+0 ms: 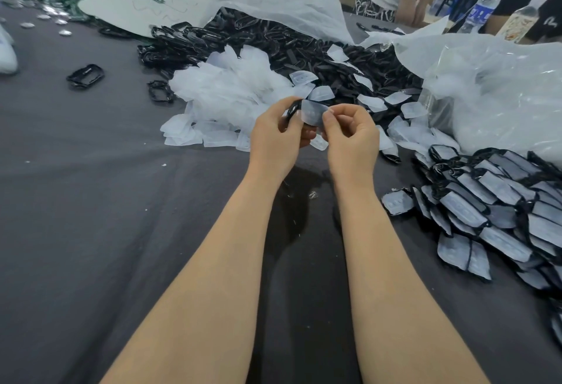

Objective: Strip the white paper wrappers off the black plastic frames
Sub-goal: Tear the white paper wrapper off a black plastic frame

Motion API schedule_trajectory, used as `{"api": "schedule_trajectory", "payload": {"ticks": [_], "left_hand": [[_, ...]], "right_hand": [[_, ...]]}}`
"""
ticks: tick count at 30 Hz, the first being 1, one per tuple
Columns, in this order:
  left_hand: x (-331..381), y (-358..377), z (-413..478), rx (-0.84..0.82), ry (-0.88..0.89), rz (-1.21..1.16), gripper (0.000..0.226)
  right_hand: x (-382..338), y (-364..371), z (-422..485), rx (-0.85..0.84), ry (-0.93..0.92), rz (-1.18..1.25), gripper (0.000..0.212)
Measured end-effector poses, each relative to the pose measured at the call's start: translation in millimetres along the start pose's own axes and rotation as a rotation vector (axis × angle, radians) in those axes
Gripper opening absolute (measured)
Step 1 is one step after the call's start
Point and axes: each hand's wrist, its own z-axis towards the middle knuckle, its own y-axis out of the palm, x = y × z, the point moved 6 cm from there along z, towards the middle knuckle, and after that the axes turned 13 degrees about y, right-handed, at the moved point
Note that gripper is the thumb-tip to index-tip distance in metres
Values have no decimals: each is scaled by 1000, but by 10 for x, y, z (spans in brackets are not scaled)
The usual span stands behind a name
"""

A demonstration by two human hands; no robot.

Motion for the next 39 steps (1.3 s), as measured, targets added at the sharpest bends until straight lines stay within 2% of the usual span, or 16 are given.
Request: {"api": "schedule_trajectory", "payload": {"ticks": [5,9,12,16,20,26,31,39], "left_hand": [[-3,24,5,9,-19,5,26],[2,31,-17,7,4,-4,12],[-15,5,-14,11,18,29,16],[-24,-7,-16,16,12,23,16],[-24,4,-24,-3,15,51,18],[-13,24,-26,-29,38,134,16],[-37,0,-25,-5,6,129,15],[-30,53,-43,-37,-12,151,19]], "right_hand": [[0,-21,7,7,-5,17,17],[38,-29,14,8,35,65,22],[94,-3,40,-19,122,133,21],[166,60,69,-110,281,292,9],[226,81,77,-166,405,377,12],[212,50,96,-129,315,231,11],[214,63,79,-142,320,199,6],[196,30,95,-12,252,0,12]]}}
